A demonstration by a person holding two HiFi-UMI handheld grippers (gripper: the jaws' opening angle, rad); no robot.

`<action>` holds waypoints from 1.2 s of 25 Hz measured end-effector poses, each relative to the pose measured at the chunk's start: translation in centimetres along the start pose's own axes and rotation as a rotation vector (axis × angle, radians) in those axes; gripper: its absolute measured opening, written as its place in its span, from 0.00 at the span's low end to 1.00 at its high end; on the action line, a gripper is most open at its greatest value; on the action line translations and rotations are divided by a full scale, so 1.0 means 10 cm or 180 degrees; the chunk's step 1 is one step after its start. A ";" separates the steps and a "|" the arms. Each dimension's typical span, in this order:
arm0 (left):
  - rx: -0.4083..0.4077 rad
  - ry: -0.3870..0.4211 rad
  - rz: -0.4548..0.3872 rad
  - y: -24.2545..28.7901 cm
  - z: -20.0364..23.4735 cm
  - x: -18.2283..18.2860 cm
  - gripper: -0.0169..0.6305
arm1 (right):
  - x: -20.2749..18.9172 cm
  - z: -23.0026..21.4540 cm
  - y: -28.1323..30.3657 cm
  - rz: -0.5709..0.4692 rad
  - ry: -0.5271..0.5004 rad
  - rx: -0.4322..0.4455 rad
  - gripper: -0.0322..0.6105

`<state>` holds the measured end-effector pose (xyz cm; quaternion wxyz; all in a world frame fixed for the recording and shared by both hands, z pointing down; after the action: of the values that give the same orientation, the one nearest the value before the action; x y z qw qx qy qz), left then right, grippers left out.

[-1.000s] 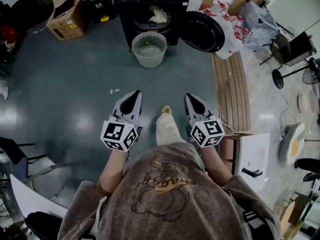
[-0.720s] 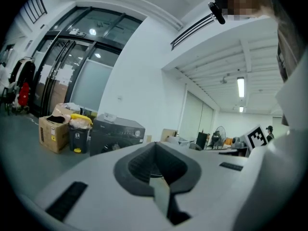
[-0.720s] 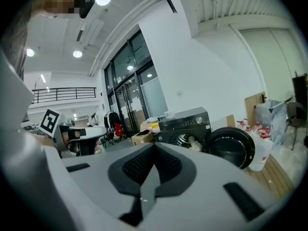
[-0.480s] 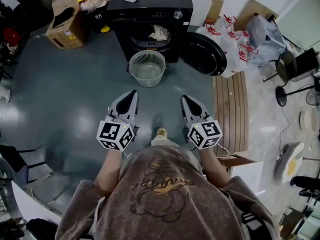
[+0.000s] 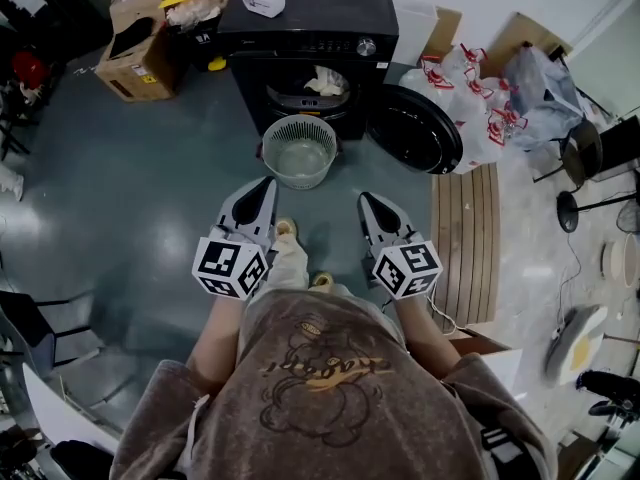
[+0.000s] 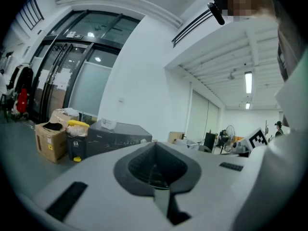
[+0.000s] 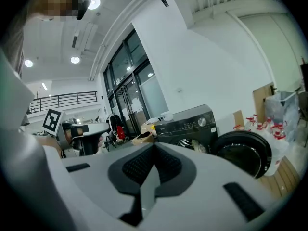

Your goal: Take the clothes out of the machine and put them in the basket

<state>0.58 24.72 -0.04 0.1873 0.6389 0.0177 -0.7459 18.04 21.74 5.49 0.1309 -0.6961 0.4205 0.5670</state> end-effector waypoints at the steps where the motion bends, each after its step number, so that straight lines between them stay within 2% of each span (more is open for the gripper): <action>1: -0.0009 -0.0001 0.0000 0.07 0.05 0.01 0.04 | 0.01 -0.03 0.07 0.0007 -0.0003 -0.0007 0.05; 8: -0.0110 0.0009 0.0013 0.72 0.57 0.11 0.04 | 0.20 -0.30 0.73 0.0035 -0.0054 -0.0074 0.05; 18: -0.0331 0.0039 0.0151 1.97 1.57 0.25 0.04 | 0.56 -0.73 2.25 0.0143 -0.0135 -0.0116 0.05; 25: -0.0447 0.0029 0.0252 2.75 2.23 0.17 0.04 | 0.63 -1.12 3.19 0.0277 -0.0168 -0.0215 0.05; 30: -0.0500 0.0029 0.0271 3.22 2.54 -0.09 0.04 | 0.53 -1.42 3.68 0.0271 -0.0176 -0.0196 0.05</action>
<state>-13.63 -11.70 12.27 0.2683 0.6259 0.0498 -0.7307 0.71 -12.41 16.17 0.0967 -0.6654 0.4283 0.6037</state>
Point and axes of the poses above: the fingertips, and each gripper's own axes: y forward along the fingers, z to its left, x out of its top, the point moved 1 cm from there along -y, backward along the fingers, and after that the axes turned 5 degrees about z, right-handed, at the moved point
